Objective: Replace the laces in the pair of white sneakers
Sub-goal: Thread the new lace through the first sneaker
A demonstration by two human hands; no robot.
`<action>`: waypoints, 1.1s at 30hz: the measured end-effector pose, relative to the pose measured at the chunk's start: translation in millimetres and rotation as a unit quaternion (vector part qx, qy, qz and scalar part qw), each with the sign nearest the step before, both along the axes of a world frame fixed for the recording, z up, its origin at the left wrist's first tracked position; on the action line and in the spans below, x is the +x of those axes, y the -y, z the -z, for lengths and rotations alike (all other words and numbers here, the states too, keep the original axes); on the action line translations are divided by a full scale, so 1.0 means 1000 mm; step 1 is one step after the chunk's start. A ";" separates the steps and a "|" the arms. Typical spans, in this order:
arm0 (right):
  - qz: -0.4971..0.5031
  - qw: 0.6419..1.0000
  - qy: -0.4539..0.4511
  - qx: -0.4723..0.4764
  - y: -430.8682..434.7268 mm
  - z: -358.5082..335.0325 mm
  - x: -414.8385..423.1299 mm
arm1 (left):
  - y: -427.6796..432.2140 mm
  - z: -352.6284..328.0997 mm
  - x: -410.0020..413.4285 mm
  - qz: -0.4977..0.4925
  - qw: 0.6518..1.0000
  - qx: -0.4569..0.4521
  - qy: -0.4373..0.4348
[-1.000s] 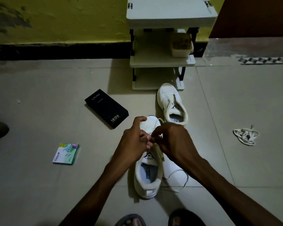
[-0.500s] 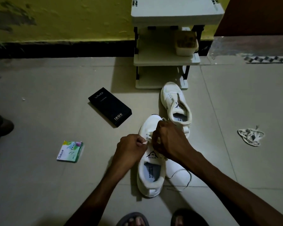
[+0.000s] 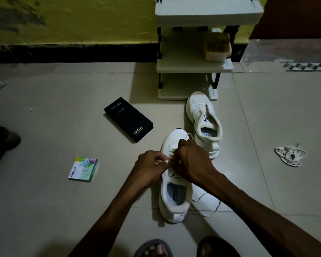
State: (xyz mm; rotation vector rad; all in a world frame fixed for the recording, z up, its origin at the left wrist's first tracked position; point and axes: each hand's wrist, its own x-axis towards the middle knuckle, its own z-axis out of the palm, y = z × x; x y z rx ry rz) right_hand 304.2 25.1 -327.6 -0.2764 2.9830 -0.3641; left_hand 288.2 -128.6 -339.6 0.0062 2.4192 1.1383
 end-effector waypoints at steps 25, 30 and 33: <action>0.170 0.964 -0.039 -0.202 -0.007 0.026 0.025 | -0.006 0.009 0.005 -0.044 0.997 0.050 -0.028; 0.179 0.947 -0.025 -0.264 -0.012 0.033 0.038 | -0.007 0.007 0.006 -0.058 0.996 0.029 -0.067; 0.173 0.950 -0.029 -0.257 -0.014 0.037 0.041 | -0.001 -0.011 0.000 -0.075 0.991 0.016 -0.109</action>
